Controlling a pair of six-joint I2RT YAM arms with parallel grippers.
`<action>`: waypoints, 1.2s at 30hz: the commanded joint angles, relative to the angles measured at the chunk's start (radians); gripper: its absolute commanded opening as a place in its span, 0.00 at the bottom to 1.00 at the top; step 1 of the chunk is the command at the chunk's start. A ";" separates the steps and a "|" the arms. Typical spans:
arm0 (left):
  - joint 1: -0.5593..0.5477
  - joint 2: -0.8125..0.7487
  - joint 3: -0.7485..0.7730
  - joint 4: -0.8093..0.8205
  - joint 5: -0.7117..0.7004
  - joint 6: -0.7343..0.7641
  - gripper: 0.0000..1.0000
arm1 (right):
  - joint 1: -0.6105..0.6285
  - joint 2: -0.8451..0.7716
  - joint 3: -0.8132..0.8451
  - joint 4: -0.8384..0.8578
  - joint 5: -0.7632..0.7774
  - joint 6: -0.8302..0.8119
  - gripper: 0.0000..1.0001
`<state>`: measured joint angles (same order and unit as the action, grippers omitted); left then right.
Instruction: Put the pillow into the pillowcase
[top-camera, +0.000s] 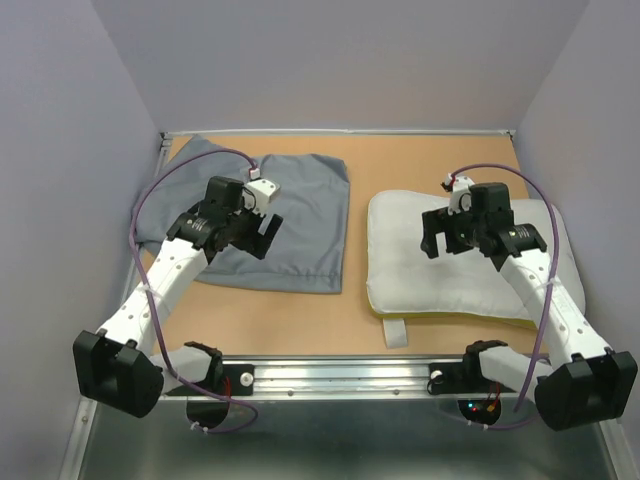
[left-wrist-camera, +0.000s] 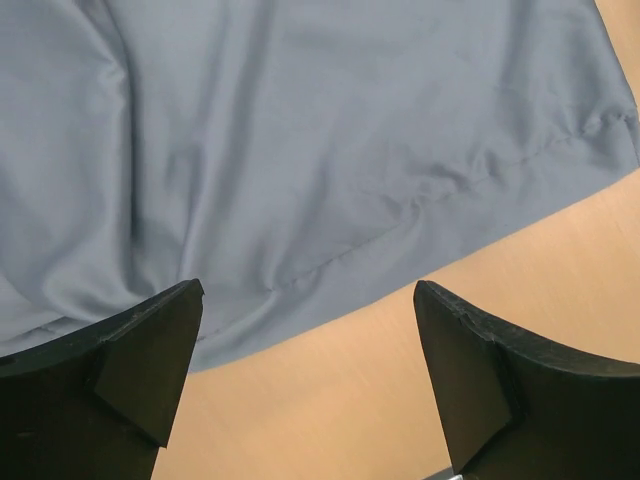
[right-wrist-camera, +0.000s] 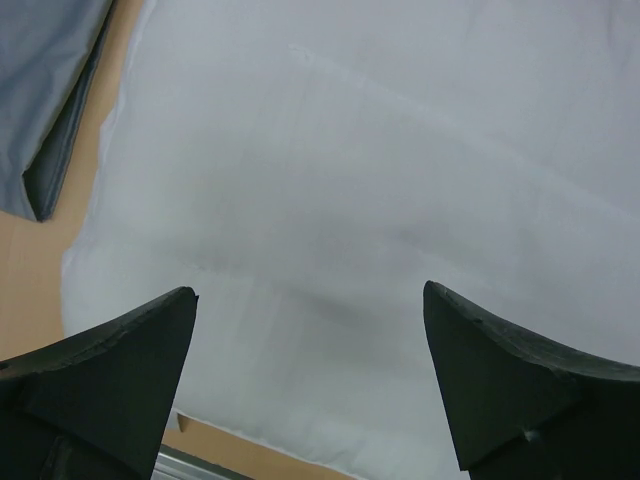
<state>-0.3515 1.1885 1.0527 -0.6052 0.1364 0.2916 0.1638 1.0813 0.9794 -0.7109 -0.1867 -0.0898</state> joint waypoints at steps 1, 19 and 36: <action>0.000 -0.050 0.001 0.087 -0.093 0.033 0.99 | -0.001 -0.003 -0.005 0.014 0.012 0.002 1.00; -0.339 0.458 0.315 0.283 -0.346 -0.181 0.87 | -0.050 0.227 0.206 -0.016 0.047 0.015 1.00; -0.383 0.916 0.745 0.222 -0.284 -0.249 0.68 | -0.076 0.259 0.171 -0.015 0.058 0.019 1.00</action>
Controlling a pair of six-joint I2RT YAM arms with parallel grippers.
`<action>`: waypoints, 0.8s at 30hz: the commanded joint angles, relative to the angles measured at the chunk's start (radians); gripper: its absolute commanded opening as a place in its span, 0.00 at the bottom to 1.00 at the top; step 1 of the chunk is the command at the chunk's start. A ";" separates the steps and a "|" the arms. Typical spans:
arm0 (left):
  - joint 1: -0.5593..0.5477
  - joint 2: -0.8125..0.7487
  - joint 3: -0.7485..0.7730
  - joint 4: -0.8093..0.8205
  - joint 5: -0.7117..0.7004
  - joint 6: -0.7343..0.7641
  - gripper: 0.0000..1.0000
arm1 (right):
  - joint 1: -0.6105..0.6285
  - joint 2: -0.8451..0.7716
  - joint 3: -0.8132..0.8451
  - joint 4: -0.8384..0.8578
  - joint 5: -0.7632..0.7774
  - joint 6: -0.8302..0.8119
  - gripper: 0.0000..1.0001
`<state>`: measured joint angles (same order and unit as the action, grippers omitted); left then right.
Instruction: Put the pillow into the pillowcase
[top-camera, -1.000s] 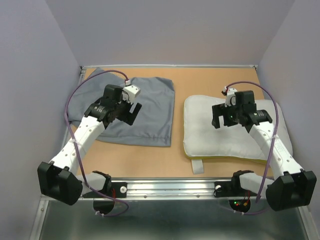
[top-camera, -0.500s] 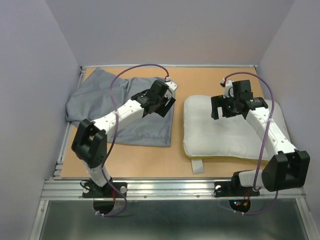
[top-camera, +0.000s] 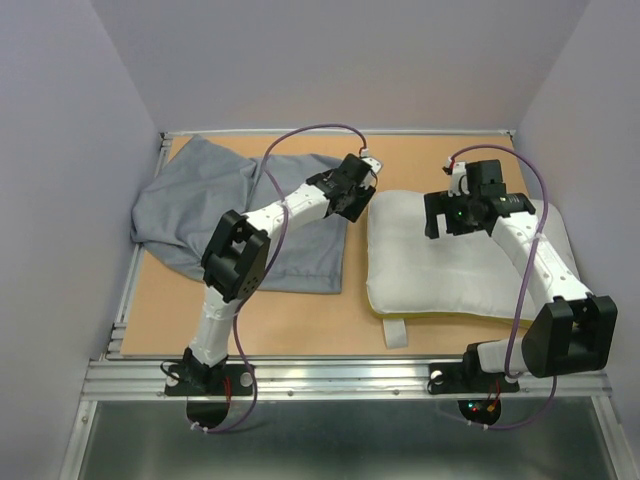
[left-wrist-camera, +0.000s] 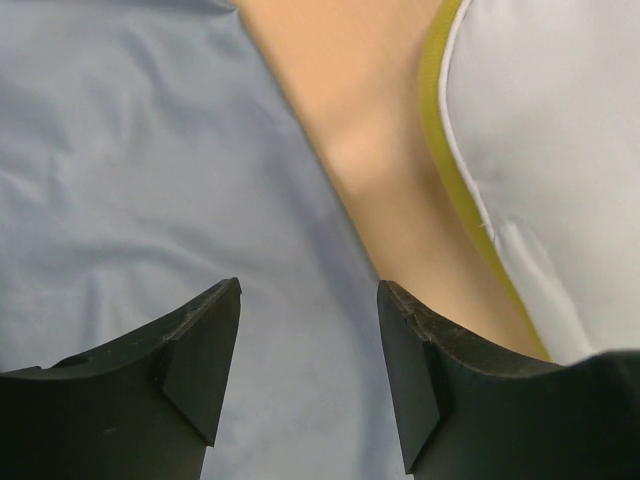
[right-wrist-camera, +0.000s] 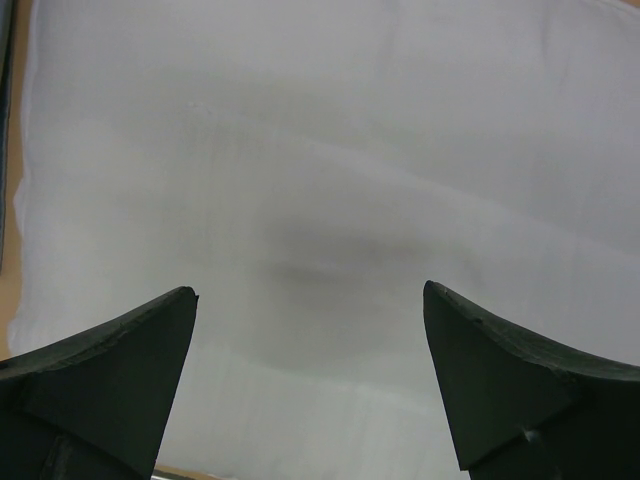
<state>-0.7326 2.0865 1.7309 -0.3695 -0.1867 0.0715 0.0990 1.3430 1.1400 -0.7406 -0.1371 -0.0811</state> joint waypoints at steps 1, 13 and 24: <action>-0.004 0.030 0.071 -0.016 0.046 -0.030 0.67 | -0.013 -0.002 0.009 0.017 0.010 0.011 1.00; -0.002 0.150 0.113 -0.016 0.053 -0.036 0.54 | -0.019 -0.010 -0.005 0.017 0.013 0.012 1.00; 0.032 0.103 0.108 -0.035 0.070 -0.027 0.11 | -0.019 -0.007 0.003 0.017 -0.002 0.012 1.00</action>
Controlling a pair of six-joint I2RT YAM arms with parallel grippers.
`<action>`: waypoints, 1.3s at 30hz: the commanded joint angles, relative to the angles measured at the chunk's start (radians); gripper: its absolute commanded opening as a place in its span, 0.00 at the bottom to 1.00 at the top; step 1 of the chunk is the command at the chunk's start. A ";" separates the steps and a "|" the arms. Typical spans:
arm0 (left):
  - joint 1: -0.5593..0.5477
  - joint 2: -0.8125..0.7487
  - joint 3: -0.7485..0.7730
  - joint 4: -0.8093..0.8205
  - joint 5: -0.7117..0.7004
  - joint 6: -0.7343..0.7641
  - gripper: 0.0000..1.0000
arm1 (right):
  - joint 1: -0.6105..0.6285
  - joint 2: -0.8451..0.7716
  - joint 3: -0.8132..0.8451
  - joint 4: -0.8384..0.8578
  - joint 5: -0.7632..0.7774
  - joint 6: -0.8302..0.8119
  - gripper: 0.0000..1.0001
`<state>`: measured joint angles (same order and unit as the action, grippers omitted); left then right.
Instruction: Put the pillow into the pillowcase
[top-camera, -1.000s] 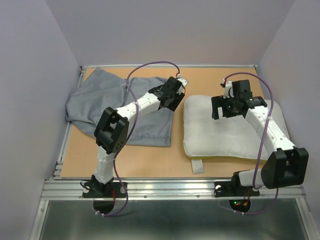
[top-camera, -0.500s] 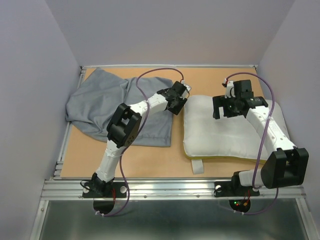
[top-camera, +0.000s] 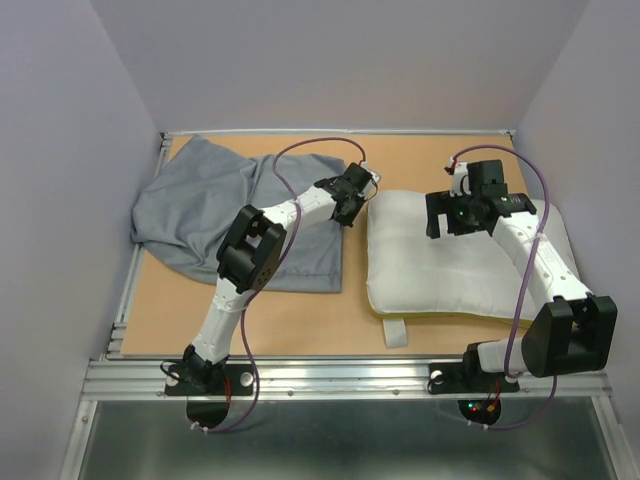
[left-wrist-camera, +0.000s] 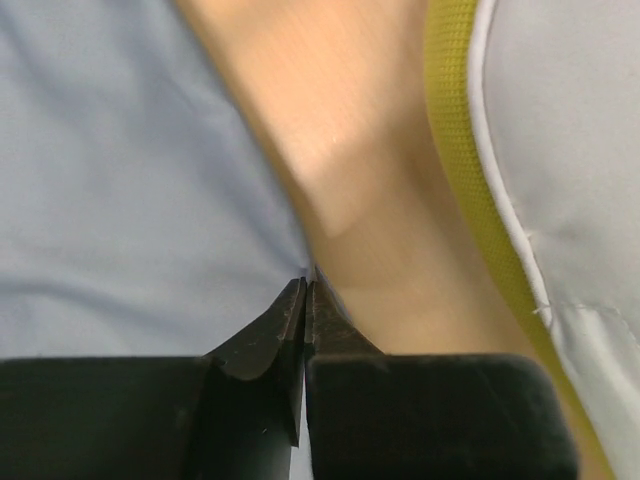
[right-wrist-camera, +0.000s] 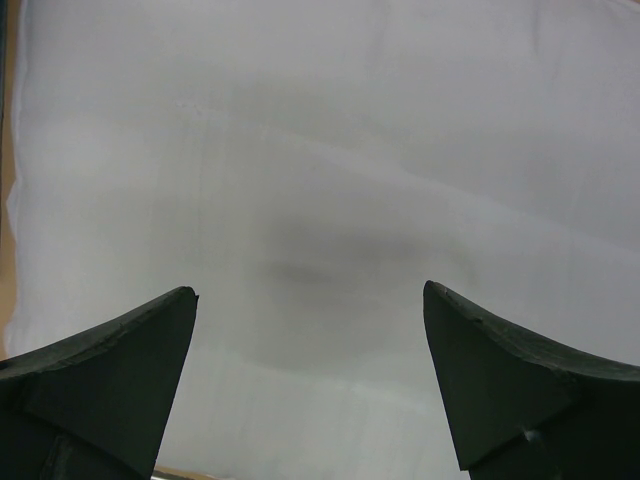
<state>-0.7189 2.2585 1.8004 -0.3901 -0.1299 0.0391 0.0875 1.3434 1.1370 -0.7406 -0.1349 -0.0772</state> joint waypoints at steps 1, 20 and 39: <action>0.021 -0.094 0.040 -0.018 0.024 0.008 0.10 | -0.008 -0.007 0.006 0.017 -0.009 0.007 1.00; 0.087 -0.277 -0.033 -0.087 0.292 0.059 0.00 | -0.008 -0.056 -0.014 0.001 -0.342 -0.867 1.00; 0.125 -0.303 -0.064 -0.075 0.374 0.082 0.00 | 0.129 0.344 -0.174 0.250 -0.270 -0.958 0.58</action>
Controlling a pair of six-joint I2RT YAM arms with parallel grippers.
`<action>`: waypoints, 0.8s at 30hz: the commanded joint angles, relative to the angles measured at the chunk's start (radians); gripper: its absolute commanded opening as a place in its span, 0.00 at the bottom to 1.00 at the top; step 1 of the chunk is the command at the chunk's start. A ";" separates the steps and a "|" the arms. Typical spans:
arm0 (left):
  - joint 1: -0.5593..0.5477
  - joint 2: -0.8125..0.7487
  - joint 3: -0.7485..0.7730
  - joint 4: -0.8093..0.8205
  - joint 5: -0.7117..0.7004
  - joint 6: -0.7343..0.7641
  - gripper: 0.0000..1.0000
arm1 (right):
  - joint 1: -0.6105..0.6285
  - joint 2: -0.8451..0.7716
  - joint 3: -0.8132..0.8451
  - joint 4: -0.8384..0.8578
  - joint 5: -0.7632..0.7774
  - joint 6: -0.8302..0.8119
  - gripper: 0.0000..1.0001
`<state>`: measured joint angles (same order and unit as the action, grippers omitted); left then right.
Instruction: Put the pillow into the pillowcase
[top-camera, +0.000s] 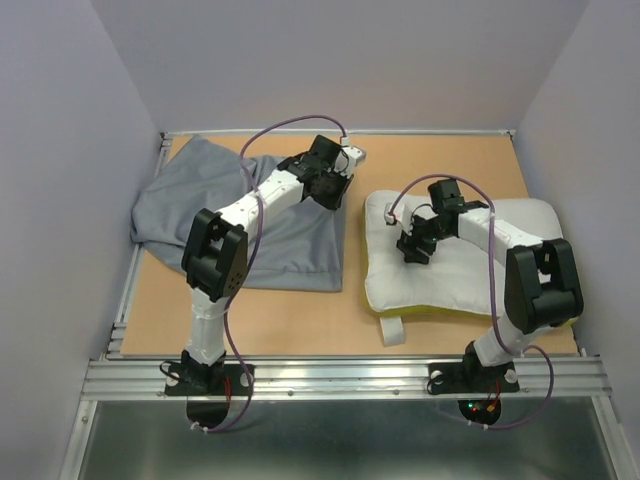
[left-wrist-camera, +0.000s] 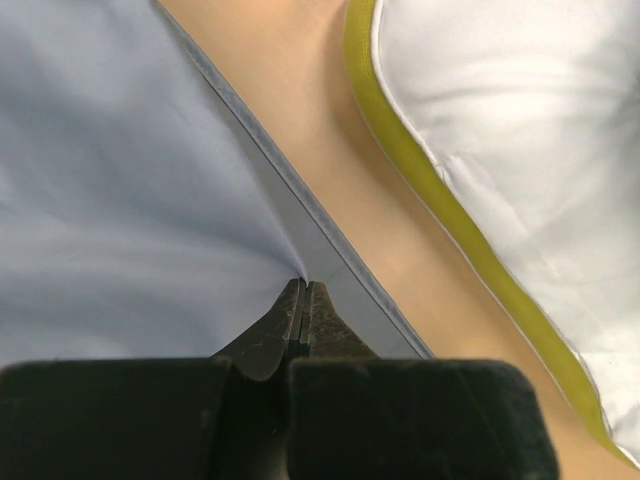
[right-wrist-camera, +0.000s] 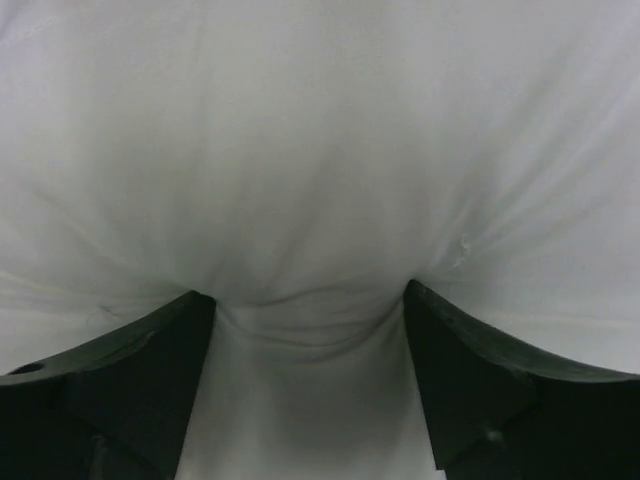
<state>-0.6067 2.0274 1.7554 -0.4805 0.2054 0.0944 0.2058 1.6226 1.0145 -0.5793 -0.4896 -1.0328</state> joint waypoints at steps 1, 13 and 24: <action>0.018 -0.088 -0.028 0.023 0.060 0.027 0.00 | 0.012 0.072 -0.048 0.088 0.094 0.011 0.46; 0.050 -0.268 -0.181 0.074 0.201 0.045 0.00 | -0.037 -0.001 0.269 0.114 -0.185 0.186 0.01; 0.062 -0.282 -0.178 0.046 0.207 0.030 0.00 | 0.024 -0.009 0.130 0.434 -0.015 0.419 0.00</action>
<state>-0.5529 1.7756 1.5784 -0.4416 0.3878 0.1226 0.2073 1.6428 1.1828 -0.3103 -0.5152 -0.7048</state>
